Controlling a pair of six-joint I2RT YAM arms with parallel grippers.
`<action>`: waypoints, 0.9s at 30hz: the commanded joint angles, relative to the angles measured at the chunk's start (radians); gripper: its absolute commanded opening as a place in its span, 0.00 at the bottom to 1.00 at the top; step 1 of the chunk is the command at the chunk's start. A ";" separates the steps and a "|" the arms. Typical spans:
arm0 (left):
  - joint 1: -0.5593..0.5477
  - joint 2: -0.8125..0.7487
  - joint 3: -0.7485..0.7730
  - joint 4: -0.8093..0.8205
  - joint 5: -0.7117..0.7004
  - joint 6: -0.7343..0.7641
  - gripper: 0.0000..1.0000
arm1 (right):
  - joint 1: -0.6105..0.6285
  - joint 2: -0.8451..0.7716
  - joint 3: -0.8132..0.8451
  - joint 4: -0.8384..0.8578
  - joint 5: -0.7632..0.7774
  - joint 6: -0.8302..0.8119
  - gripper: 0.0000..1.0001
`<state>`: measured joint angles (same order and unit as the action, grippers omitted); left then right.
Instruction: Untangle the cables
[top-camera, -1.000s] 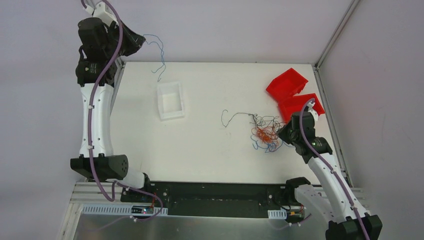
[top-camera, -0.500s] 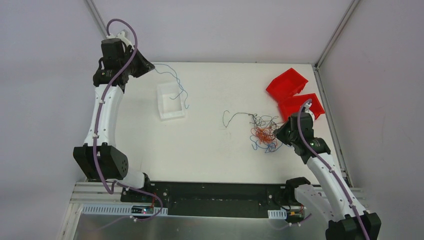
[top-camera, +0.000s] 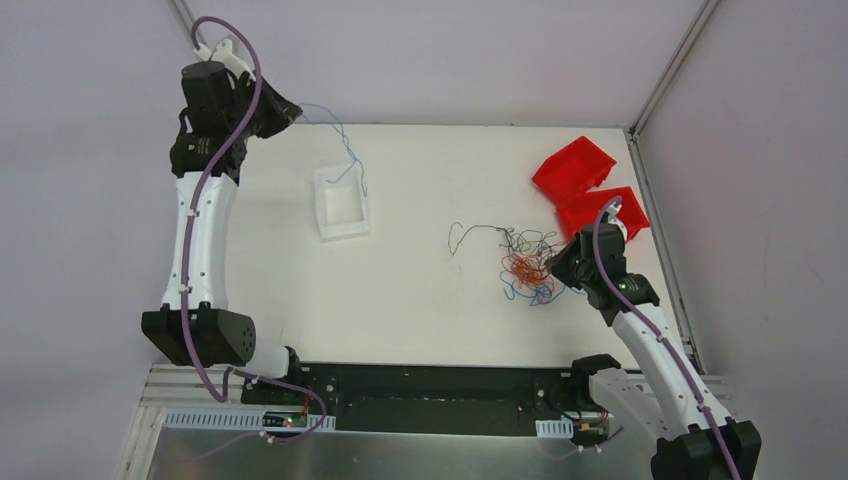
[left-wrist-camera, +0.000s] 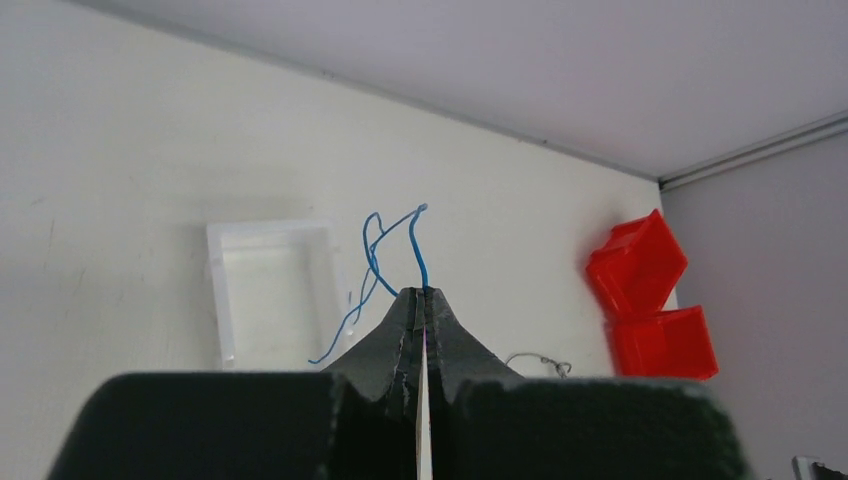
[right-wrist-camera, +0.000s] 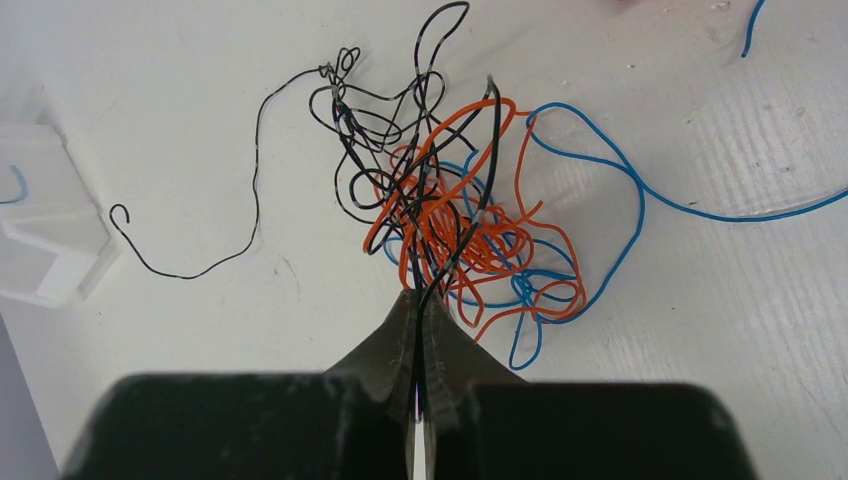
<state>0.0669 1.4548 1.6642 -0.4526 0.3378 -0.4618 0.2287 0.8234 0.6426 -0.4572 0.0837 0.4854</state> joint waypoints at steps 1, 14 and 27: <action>0.004 -0.078 0.139 0.042 0.038 -0.024 0.00 | -0.003 0.005 0.011 0.027 -0.016 -0.009 0.00; 0.004 -0.266 0.118 0.016 -0.049 0.045 0.00 | -0.004 -0.006 0.009 0.020 -0.026 -0.005 0.00; 0.005 -0.103 -0.091 0.040 -0.100 0.078 0.00 | -0.004 -0.009 0.016 0.014 -0.038 -0.002 0.00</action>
<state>0.0669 1.3437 1.6054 -0.4545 0.2455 -0.4023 0.2287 0.8272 0.6426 -0.4530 0.0620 0.4858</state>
